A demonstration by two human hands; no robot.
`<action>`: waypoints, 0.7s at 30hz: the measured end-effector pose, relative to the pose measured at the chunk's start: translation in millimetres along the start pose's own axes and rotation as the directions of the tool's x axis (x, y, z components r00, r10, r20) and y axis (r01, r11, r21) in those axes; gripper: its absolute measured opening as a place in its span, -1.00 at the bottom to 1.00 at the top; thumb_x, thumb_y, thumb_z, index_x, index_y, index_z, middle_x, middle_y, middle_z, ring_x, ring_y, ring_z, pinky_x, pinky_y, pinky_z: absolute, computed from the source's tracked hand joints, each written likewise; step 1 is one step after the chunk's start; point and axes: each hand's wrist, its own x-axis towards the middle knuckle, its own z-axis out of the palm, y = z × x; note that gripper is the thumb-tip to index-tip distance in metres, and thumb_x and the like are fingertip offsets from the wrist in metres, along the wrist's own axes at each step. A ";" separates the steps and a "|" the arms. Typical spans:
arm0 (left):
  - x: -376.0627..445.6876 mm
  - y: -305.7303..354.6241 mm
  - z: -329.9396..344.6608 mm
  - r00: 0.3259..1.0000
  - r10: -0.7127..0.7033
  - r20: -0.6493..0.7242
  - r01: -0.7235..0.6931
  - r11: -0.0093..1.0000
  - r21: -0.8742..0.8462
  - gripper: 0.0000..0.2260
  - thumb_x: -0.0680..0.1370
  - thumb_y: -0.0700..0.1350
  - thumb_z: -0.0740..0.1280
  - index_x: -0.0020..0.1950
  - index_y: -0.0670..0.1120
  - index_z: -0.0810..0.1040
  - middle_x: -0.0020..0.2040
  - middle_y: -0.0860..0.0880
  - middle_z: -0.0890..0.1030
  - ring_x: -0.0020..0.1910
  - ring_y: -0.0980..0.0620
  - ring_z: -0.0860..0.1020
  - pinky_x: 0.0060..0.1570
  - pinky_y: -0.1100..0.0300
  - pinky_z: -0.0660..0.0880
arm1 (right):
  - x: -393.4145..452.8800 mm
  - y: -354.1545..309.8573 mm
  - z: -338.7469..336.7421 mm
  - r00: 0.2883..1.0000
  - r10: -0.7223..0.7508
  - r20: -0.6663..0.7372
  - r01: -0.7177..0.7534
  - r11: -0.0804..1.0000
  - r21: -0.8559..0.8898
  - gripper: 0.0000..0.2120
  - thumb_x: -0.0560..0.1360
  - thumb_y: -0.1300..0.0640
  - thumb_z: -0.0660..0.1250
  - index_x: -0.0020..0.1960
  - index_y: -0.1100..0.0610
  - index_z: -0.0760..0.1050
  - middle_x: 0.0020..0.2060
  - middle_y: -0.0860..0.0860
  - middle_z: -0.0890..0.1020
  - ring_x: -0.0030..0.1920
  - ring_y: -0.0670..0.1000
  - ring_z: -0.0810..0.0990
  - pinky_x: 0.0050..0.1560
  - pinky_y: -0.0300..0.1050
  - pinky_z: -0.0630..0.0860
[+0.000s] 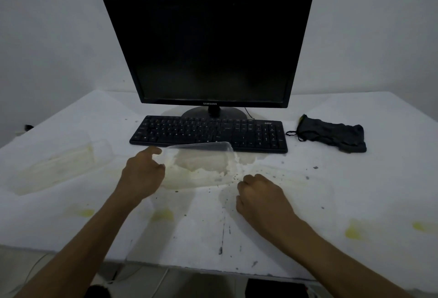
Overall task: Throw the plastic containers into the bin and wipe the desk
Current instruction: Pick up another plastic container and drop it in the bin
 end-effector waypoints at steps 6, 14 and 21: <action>-2.4 3.7 3.1 0.999 -0.005 0.032 0.009 0.994 -0.105 -0.64 0.49 -0.24 0.23 0.25 0.03 0.44 -0.06 -0.07 0.58 -0.19 -0.06 0.60 -0.24 0.11 0.55 | 3.9 4.8 -3.2 0.995 -0.082 0.055 0.080 0.996 0.030 -0.90 0.37 0.37 0.35 -0.26 0.23 0.50 -0.28 0.10 0.55 -0.27 0.07 0.52 -0.39 -0.16 0.28; -11.5 6.5 6.1 0.992 0.023 0.121 0.002 0.978 -0.210 -0.64 0.47 -0.23 0.25 0.26 -0.01 0.43 0.00 -0.10 0.57 -0.12 -0.10 0.60 -0.30 0.17 0.49 | 0.7 -9.8 -14.8 0.983 -0.117 0.142 0.137 0.981 -0.139 -0.86 0.28 0.44 0.35 -0.23 0.25 0.51 -0.16 0.13 0.52 -0.22 0.09 0.49 -0.38 -0.14 0.30; -6.7 4.6 5.4 0.996 0.015 0.090 0.009 0.967 -0.255 -0.61 0.48 -0.29 0.24 0.30 -0.08 0.40 -0.06 -0.20 0.59 -0.19 -0.12 0.59 -0.17 0.03 0.55 | -4.0 -11.2 -42.7 0.976 0.101 -0.191 -0.136 0.974 -0.183 -0.80 0.21 0.36 0.38 -0.18 0.23 0.50 -0.29 0.10 0.54 -0.31 0.12 0.51 -0.36 -0.07 0.33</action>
